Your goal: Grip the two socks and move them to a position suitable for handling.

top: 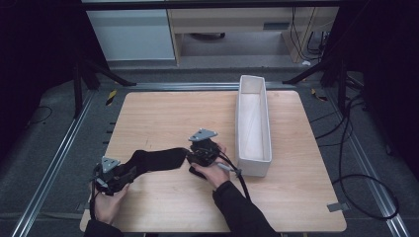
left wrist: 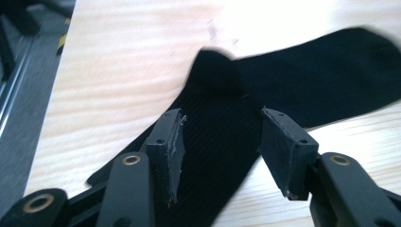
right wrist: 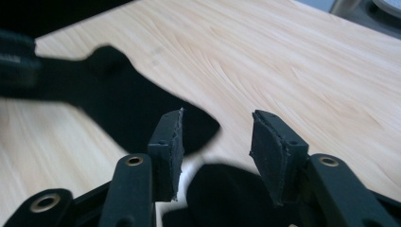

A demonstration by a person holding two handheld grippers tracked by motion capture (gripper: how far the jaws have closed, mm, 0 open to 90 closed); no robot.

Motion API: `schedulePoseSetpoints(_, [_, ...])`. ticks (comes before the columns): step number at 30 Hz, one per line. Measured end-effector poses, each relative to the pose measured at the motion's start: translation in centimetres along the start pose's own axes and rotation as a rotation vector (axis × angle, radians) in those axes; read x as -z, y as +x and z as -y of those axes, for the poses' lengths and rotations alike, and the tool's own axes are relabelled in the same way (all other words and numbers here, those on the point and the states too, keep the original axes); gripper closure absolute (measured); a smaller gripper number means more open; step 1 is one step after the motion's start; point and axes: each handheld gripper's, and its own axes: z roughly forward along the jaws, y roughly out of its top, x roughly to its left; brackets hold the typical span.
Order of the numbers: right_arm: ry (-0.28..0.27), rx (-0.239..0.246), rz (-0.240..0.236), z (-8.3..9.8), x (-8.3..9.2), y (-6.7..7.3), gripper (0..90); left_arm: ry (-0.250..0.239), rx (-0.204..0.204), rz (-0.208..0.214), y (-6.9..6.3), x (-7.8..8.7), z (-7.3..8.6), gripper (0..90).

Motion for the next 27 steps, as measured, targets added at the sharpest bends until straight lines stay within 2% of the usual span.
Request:
schedulePoseSetpoints(4, [0.018,0.003,0.007,2.0,1.8,-0.7,56.0,-0.014,-0.038,0.046,-1.9,0.4,-0.6,52.5])
schedulePoseSetpoints(7, [0.031,-0.004,0.01,3.4,1.8,-0.9,56.0,-0.014,-0.075,0.087,-3.6,0.3,-1.0,54.1])
schedulePoseSetpoints(12, [0.043,0.006,-0.016,4.8,0.2,-0.6,54.4,0.006,-0.111,0.12,-5.2,-0.2,-0.9,56.6])
schedulePoseSetpoints(14, [0.045,0.007,-0.017,4.9,-0.9,-0.4,53.9,0.016,-0.12,0.125,-5.4,-0.3,-0.7,57.2])
schedulePoseSetpoints(19, [0.055,0.003,-0.019,4.4,-2.9,-0.3,53.9,0.024,-0.112,0.131,-5.3,-0.5,-0.6,58.0])
schedulePoseSetpoints(22, [0.09,0.02,-0.008,4.1,-3.8,-0.2,63.5,0.025,-0.115,0.139,-5.4,-0.5,-0.5,58.3])
schedulePoseSetpoints(23, [0.1,0.02,-0.008,4.0,-4.0,-0.2,73.4,0.027,-0.118,0.144,-5.6,-0.5,-0.5,58.2])
schedulePoseSetpoints(24, [0.123,0.007,-0.012,3.9,-4.0,-0.3,79.2,0.025,-0.121,0.149,-5.7,-0.5,-0.5,58.2])
schedulePoseSetpoints(27, [0.132,-0.015,-0.024,3.6,-3.7,-0.6,83.8,0.019,-0.125,0.172,-6.1,-0.6,-0.5,57.8])
